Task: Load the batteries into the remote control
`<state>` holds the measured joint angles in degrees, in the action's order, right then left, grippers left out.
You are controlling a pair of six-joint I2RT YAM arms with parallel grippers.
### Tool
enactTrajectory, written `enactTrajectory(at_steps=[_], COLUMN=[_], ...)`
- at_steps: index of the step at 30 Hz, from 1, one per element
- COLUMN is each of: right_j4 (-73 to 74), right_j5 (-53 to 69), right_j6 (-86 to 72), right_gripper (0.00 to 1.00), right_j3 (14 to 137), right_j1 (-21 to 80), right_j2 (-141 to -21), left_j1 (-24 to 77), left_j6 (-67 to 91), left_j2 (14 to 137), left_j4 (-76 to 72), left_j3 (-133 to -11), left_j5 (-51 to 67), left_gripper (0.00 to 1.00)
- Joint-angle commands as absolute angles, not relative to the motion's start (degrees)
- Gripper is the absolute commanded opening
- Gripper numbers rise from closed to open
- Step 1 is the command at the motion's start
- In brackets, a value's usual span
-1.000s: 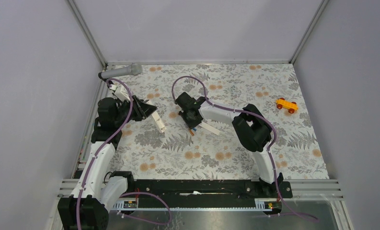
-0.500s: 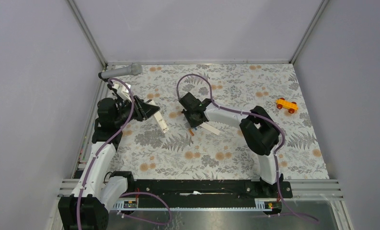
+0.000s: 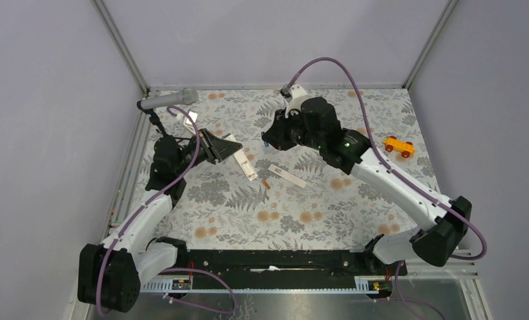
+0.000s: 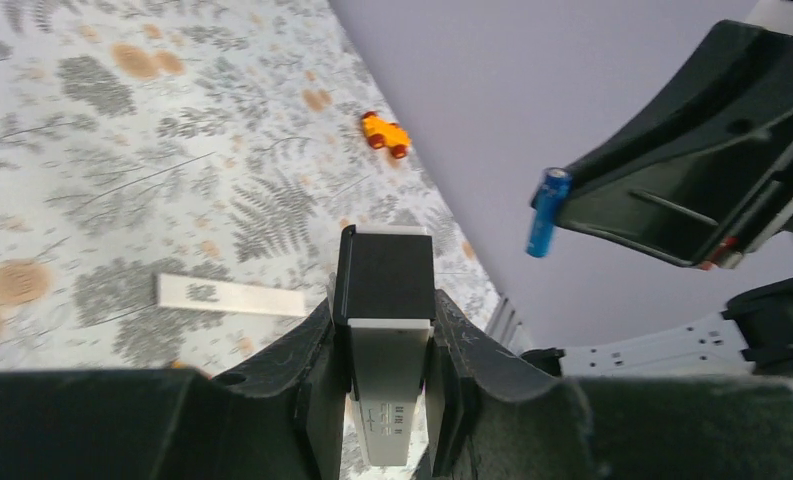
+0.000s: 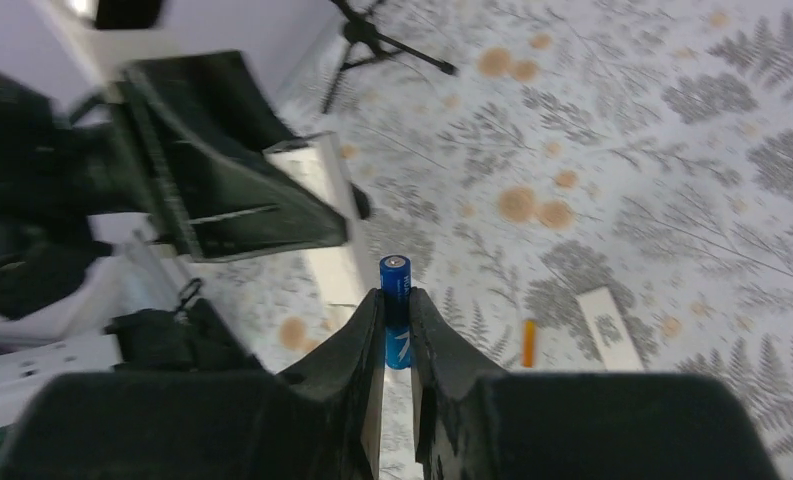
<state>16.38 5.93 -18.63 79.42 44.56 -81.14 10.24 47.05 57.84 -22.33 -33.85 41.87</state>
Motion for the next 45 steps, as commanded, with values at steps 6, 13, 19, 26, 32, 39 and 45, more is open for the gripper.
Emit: enactTrajectory(at_steps=[6, 13, 19, 26, 32, 39, 45], right_j4=[8.54, 11.50, 13.46, 13.92, 14.23, 14.75, 15.64], right_j5=[21.27, 20.14, 16.77, 14.77, 13.43, 14.32, 14.98], right_j6=[-22.58, -21.21, -19.35, -16.14, -13.83, -12.71, -12.84], right_gripper=[0.14, 0.14, 0.14, 0.14, 0.14, 0.17, 0.28], right_j3=[76.40, 75.78, 76.12, 76.39, 76.29, 76.56, 76.73], right_j1=[44.79, 46.07, 47.77, 47.90, 47.90, 47.90, 47.90], right_j2=[-75.11, -75.22, -76.13, -76.62, -77.07, -77.78, -77.50], left_j1=[16.15, 18.02, 18.08, 18.11, 18.10, 18.11, 18.11], left_j6=[65.09, 68.15, 71.81, 74.94, 75.85, 76.14, 76.59], left_j2=[63.68, 65.49, 66.67, 67.32, 67.27, 67.73, 68.24], left_j4=[-43.40, -43.58, -47.92, -50.23, -48.12, -48.13, -50.02], left_j3=[-35.31, -38.44, -38.51, -38.77, -39.85, -41.03, -40.96], left_j5=[37.92, 37.61, 37.16, 36.60, 37.26, 37.43, 36.84], left_gripper=[0.00, 0.00, 0.00, 0.00, 0.00, 0.00, 0.00])
